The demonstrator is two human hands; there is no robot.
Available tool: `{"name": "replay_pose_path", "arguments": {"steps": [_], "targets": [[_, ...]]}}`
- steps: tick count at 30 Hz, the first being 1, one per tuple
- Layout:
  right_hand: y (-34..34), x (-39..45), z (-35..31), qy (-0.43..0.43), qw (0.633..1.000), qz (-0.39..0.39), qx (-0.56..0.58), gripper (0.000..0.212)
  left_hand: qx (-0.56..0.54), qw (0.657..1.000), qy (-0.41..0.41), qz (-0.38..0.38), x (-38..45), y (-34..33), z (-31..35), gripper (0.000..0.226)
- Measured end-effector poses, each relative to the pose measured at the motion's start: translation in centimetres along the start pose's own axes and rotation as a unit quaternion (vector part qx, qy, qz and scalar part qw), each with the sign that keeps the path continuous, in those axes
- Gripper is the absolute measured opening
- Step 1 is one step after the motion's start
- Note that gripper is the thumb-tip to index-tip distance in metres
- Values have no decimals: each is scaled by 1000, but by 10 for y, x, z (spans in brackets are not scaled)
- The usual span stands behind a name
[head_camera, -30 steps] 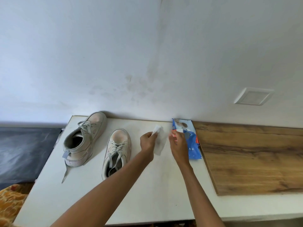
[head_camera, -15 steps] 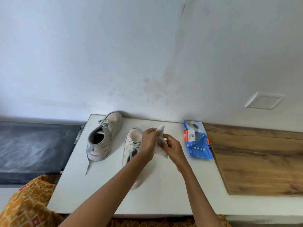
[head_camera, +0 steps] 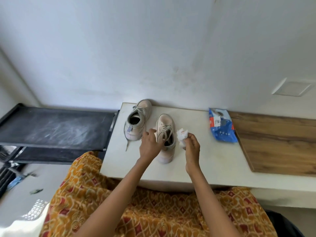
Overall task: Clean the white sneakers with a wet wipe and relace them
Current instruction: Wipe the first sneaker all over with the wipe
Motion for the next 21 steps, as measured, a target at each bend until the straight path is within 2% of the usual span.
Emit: {"name": "replay_pose_path", "arguments": {"steps": [4,6,9,15,18,21], "targets": [[-12,-16,7,-6,999,-37,-6,23,-149,986,56,-42,-10,-4,-6,36],[-15,-19,8,10,999,-31,-28,21,-163,984,50,-51,-7,1,-3,29],[-16,-22,10,32,997,-21,-72,24,-133,987,31,-91,2,10,1,30],[-21,-24,19,-14,1000,4,-23,22,-2,992,-57,-109,23,24,7,25],[-17,-26,22,-2,1000,30,-6,29,63,981,-109,-150,34,33,10,24],[-6,-22,25,-7,995,95,10,40,72,964,-147,-211,36,39,10,26]]}}
Point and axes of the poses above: each hand's wrist, its own x-axis towards the middle knuckle, its own y-axis out of the back of the hand, z = x × y, the point moved 3 cm from there along x, towards the middle knuckle, and after that the axes turned 10 degrees about -x, right-handed, at the moved point
